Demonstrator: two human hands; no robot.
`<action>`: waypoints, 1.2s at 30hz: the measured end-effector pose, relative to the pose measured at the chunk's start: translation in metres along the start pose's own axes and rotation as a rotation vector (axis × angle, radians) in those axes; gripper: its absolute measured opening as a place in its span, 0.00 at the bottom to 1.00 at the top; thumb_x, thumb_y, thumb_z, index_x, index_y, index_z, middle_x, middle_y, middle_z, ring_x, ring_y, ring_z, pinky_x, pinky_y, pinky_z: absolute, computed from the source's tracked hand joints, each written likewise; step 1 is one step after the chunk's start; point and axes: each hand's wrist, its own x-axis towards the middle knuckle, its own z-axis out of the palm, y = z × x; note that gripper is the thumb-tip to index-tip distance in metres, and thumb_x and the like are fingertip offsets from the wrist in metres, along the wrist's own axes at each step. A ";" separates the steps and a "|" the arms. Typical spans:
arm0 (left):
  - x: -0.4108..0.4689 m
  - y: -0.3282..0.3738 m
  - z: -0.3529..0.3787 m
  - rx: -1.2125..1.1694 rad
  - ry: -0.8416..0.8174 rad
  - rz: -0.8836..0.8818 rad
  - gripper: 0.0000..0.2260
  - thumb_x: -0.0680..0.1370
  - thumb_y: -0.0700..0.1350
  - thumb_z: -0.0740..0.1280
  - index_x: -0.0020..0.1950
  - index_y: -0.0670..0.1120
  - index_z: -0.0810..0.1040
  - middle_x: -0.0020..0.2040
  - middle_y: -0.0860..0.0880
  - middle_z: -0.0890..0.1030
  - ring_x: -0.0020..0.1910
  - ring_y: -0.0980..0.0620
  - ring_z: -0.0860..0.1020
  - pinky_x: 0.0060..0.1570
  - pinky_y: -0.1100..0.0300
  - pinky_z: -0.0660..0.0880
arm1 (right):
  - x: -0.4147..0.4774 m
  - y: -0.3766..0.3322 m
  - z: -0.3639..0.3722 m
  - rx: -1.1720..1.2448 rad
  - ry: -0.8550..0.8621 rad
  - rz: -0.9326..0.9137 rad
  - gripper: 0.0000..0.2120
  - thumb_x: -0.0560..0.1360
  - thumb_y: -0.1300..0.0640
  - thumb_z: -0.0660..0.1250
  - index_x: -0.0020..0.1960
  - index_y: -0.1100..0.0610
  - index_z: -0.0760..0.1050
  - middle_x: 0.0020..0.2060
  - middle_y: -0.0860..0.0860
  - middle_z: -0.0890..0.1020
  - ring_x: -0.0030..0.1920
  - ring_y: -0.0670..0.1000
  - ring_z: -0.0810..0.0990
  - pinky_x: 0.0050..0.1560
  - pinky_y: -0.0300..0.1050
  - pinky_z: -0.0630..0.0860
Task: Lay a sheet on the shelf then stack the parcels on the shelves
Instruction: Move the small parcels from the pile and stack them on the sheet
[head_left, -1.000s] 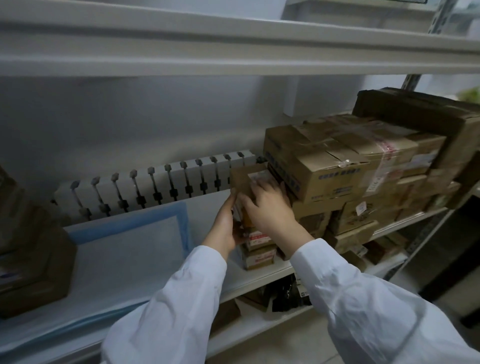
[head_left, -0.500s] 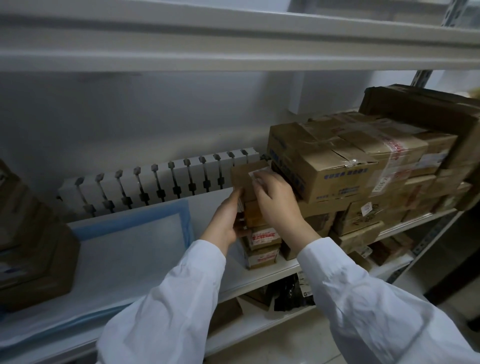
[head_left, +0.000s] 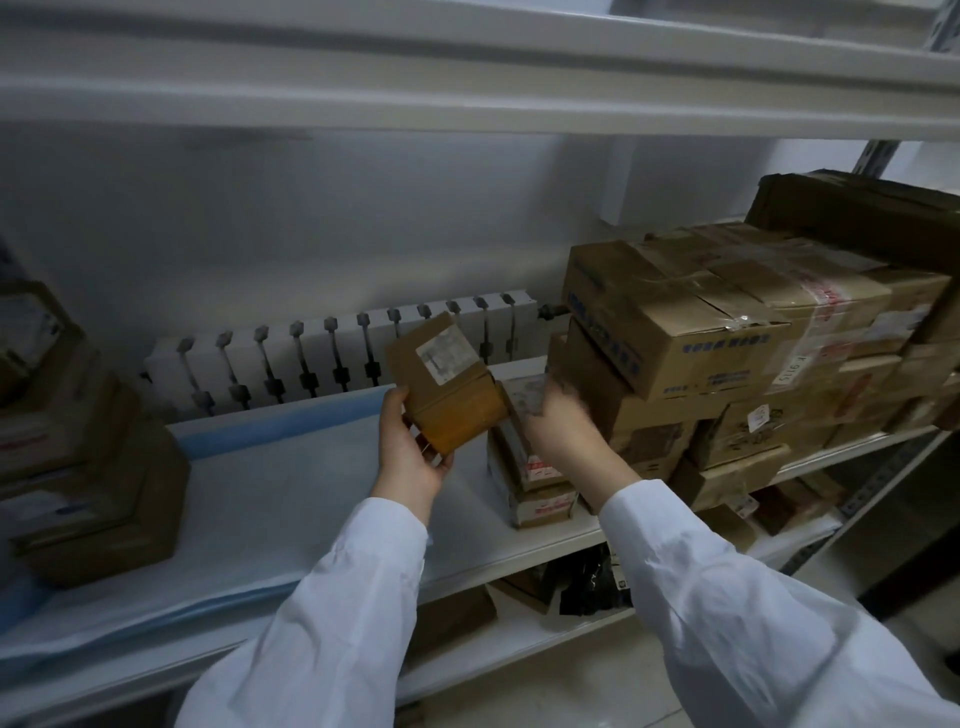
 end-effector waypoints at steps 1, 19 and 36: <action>0.000 0.001 -0.003 -0.020 0.002 0.002 0.22 0.73 0.60 0.65 0.64 0.52 0.72 0.56 0.45 0.79 0.53 0.46 0.77 0.43 0.56 0.73 | 0.003 0.005 0.007 -0.105 -0.042 0.033 0.24 0.78 0.50 0.56 0.72 0.57 0.60 0.68 0.57 0.66 0.70 0.59 0.66 0.69 0.57 0.66; -0.005 0.015 -0.037 -0.159 -0.069 -0.052 0.21 0.74 0.57 0.64 0.64 0.50 0.73 0.60 0.42 0.77 0.58 0.40 0.75 0.54 0.43 0.72 | -0.009 0.005 0.019 -0.386 0.018 0.045 0.35 0.73 0.45 0.64 0.73 0.52 0.53 0.73 0.62 0.54 0.72 0.65 0.53 0.72 0.59 0.52; -0.010 0.027 -0.052 -0.268 -0.113 -0.015 0.19 0.75 0.54 0.66 0.64 0.49 0.72 0.63 0.41 0.75 0.61 0.38 0.74 0.54 0.40 0.74 | -0.014 0.001 0.022 -0.492 0.102 -0.044 0.35 0.69 0.48 0.69 0.73 0.48 0.58 0.73 0.61 0.56 0.70 0.66 0.56 0.70 0.58 0.52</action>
